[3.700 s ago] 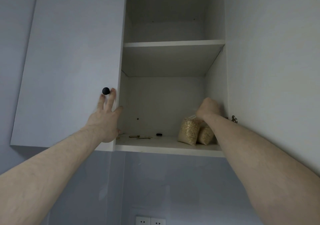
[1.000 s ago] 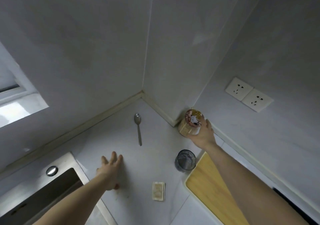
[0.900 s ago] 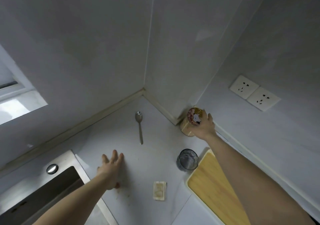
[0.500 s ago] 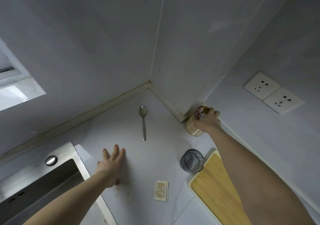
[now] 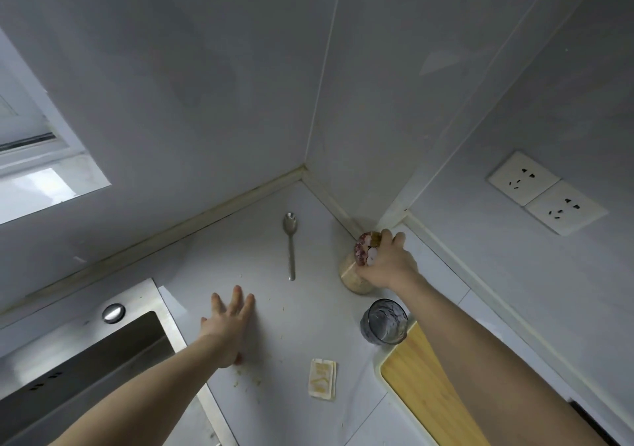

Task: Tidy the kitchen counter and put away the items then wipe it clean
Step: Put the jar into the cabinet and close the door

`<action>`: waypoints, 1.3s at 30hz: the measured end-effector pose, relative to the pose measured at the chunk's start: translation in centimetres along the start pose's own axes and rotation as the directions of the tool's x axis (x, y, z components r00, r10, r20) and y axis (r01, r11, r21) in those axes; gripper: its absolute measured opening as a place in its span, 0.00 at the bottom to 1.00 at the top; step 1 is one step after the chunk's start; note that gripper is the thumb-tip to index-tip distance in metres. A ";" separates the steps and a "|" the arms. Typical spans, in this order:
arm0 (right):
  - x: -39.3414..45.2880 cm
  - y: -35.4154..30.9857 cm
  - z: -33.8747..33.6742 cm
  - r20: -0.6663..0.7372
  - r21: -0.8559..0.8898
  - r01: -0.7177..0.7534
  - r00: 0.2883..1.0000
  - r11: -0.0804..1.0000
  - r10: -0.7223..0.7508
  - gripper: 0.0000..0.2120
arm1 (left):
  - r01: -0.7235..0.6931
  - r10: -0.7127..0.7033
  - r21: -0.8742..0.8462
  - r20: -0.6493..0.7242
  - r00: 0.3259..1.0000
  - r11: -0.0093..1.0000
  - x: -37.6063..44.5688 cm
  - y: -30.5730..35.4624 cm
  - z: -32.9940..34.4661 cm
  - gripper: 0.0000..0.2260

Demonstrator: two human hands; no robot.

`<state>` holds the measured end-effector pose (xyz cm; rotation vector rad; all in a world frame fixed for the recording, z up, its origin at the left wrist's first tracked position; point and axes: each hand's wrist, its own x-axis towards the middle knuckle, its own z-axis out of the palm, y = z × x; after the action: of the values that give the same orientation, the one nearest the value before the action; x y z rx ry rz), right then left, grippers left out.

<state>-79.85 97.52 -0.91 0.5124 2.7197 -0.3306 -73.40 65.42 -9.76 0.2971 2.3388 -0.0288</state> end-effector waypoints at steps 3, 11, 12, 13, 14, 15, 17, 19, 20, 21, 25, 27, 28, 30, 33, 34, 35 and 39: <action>-2.4 -2.1 0.8 0.040 -0.042 0.102 0.994 0.994 -0.101 0.47 | 0.009 -0.009 -0.005 0.006 1.000 1.000 -0.2 0.1 -0.1 0.50; -8.1 -6.8 6.1 0.101 -0.046 0.308 0.948 0.950 -0.303 0.41 | 0.019 -0.019 0.004 -0.005 1.000 1.000 0.2 0.0 0.3 0.51; -8.5 -7.1 6.7 0.094 -0.025 0.308 0.948 0.951 -0.304 0.41 | 0.022 -0.022 0.009 -0.009 1.000 1.000 0.4 0.0 0.4 0.52; -8.7 -7.3 7.3 0.086 -0.006 0.308 0.948 0.951 -0.307 0.41 | 0.025 -0.025 0.013 -0.013 1.000 1.000 0.4 0.0 0.4 0.52; -9.0 -7.4 7.8 0.075 0.007 0.309 0.948 0.951 -0.308 0.42 | 0.026 -0.026 0.017 -0.015 1.000 1.000 0.5 0.0 0.6 0.53; -9.2 -7.4 8.3 0.058 0.013 0.307 0.950 0.952 -0.308 0.43 | 0.026 -0.026 0.021 -0.018 0.999 0.999 0.6 0.0 0.6 0.53; -9.7 -7.3 8.9 0.010 0.028 0.302 0.953 0.953 -0.303 0.44 | 0.025 -0.024 0.029 -0.030 0.999 0.999 0.7 -0.1 0.7 0.54; -10.4 -7.3 9.5 -0.018 0.056 0.307 0.952 0.950 -0.306 0.43 | 0.020 -0.018 0.034 -0.047 0.999 0.999 0.8 -0.3 0.8 0.54; -10.8 -7.3 9.8 -0.029 0.066 0.311 0.951 0.948 -0.309 0.42 | 0.017 -0.015 0.035 -0.057 0.998 0.999 0.8 -0.3 0.9 0.54; -11.2 -7.3 10.1 -0.043 0.076 0.311 0.950 0.947 -0.308 0.42 | 0.015 -0.013 0.035 -0.067 0.998 0.999 0.8 -0.4 0.9 0.54; -12.4 -7.6 10.6 -0.092 0.161 0.262 0.964 0.952 -0.250 0.43 | -0.003 0.005 0.020 -0.091 0.996 1.000 0.3 -0.9 0.8 0.53; -13.3 -7.6 10.6 -0.110 0.206 0.237 0.970 0.949 -0.219 0.42 | -0.017 0.016 -0.007 -0.109 0.994 1.000 -0.2 -1.4 1.2 0.51; -13.6 -7.6 10.5 -0.103 0.220 0.222 0.974 0.950 -0.204 0.42 | -0.023 0.020 -0.025 -0.132 0.991 0.999 -0.5 -1.6 1.5 0.49; -14.4 -7.6 9.9 -0.080 0.225 0.196 0.980 0.954 -0.183 0.41 | -0.026 0.014 -0.071 -0.174 0.985 0.997 -1.6 -1.5 2.1 0.46; -15.8 -7.2 8.5 -0.039 0.266 0.137 0.991 0.954 -0.131 0.44 | -0.078 0.046 -0.150 -0.201 0.978 0.986 -3.7 -0.4 2.8 0.45; -16.4 -7.0 7.8 -0.036 0.296 0.119 0.993 0.948 -0.113 0.44 | -0.118 0.074 -0.175 -0.239 0.968 0.977 -4.4 0.0 2.8 0.46; -17.0 -6.8 7.2 -0.031 0.318 0.107 0.994 0.942 -0.103 0.45 | -0.162 0.101 -0.202 -0.282 0.954 0.966 -5.2 0.3 2.5 0.47; -19.6 -6.7 3.1 -0.054 0.290 0.156 0.988 0.944 -0.147 0.48 | -0.310 0.188 -0.261 -0.404 0.895 0.914 -8.8 0.9 -0.2 0.50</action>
<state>-64.41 84.48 4.80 0.3871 2.7605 -0.7825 -67.34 64.51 -3.38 0.4754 2.6048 0.5791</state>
